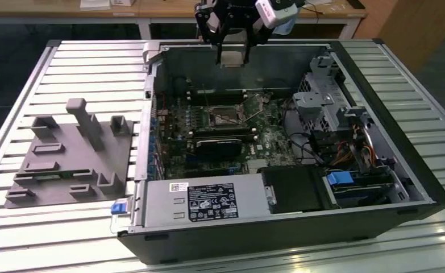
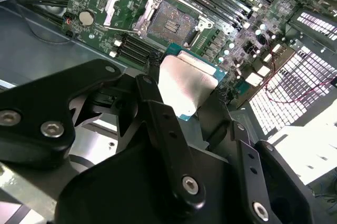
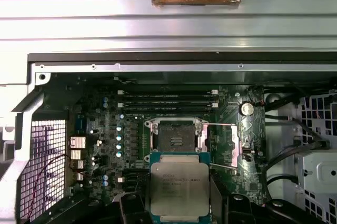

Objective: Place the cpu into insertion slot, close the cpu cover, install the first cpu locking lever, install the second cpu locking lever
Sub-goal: 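Place the cpu into insertion slot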

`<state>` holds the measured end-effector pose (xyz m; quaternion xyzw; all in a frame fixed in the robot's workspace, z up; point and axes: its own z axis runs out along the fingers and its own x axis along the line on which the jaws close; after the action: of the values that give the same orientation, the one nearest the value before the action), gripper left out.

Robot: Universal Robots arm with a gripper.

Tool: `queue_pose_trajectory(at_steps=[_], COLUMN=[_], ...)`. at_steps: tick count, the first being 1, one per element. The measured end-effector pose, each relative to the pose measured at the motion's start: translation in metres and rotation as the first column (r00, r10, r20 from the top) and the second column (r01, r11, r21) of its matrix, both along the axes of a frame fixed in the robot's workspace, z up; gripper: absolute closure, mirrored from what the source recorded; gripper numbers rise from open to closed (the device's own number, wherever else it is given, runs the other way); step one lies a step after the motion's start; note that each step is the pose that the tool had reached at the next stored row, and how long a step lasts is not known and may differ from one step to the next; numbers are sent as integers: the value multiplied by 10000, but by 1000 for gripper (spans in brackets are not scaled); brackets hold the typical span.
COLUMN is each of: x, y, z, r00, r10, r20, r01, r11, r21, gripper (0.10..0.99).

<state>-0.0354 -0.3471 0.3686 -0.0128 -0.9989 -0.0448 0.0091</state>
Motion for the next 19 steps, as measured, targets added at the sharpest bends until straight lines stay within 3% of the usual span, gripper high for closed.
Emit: queue_pose_trajectory(at_steps=[19], x=[0], y=[0], z=[-281], r00=[10000], r10=[0], r20=[1], r01=[0], r11=[10000], r21=[1], gripper=[549])
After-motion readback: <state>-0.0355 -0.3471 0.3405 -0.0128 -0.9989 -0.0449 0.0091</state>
